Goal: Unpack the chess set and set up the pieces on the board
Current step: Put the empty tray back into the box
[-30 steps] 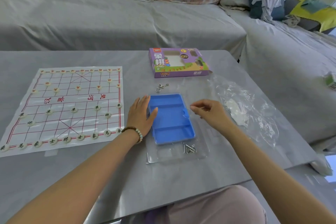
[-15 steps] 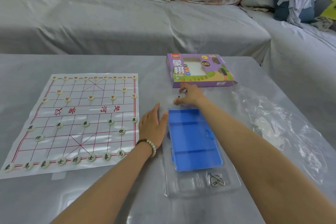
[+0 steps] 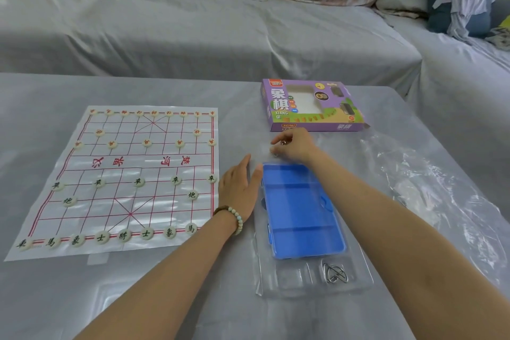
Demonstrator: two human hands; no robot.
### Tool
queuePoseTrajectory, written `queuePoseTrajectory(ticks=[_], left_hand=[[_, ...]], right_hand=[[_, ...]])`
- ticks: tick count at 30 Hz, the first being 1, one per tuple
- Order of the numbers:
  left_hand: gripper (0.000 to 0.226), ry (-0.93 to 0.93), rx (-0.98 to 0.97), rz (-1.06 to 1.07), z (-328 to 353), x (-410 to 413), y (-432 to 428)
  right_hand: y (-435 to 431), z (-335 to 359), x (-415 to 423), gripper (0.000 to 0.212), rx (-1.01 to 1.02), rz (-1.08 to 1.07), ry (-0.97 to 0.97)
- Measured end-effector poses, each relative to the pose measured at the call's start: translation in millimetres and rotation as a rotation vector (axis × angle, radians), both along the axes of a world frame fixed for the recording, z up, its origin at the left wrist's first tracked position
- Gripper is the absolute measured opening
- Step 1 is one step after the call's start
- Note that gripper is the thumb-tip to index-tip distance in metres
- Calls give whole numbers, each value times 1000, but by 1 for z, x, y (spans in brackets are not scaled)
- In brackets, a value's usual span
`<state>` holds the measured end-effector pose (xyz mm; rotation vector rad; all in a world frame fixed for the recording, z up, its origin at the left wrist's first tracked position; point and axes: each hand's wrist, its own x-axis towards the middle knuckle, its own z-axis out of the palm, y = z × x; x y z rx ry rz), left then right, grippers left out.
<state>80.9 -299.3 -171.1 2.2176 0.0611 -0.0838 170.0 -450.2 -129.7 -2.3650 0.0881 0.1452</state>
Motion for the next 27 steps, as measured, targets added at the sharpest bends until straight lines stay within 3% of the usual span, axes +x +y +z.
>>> queuePoseTrajectory(ticks=[5, 8, 9, 12, 16, 22, 27], left_hand=[[53, 65, -40, -30, 8, -1, 1], [37, 74, -153, -41, 16, -4, 3], [42, 78, -213, -38, 18, -7, 4], [54, 85, -325, 4, 17, -30, 9], [52, 37, -382, 36, 16, -68, 15], [52, 42, -373, 1, 22, -88, 16], [56, 89, -407, -30, 24, -93, 8]], right_hand=[[-3, 28, -39, 11, 257, -89, -114], [-2, 45, -97, 11, 452, -78, -74], [-2, 46, -120, 14, 494, -70, -52], [-2, 39, -181, 19, 410, -16, 2], [6, 23, -222, 26, 340, 8, 18], [1, 22, -234, 17, 292, 28, -32], [-31, 23, -228, 12, 381, -67, -101]])
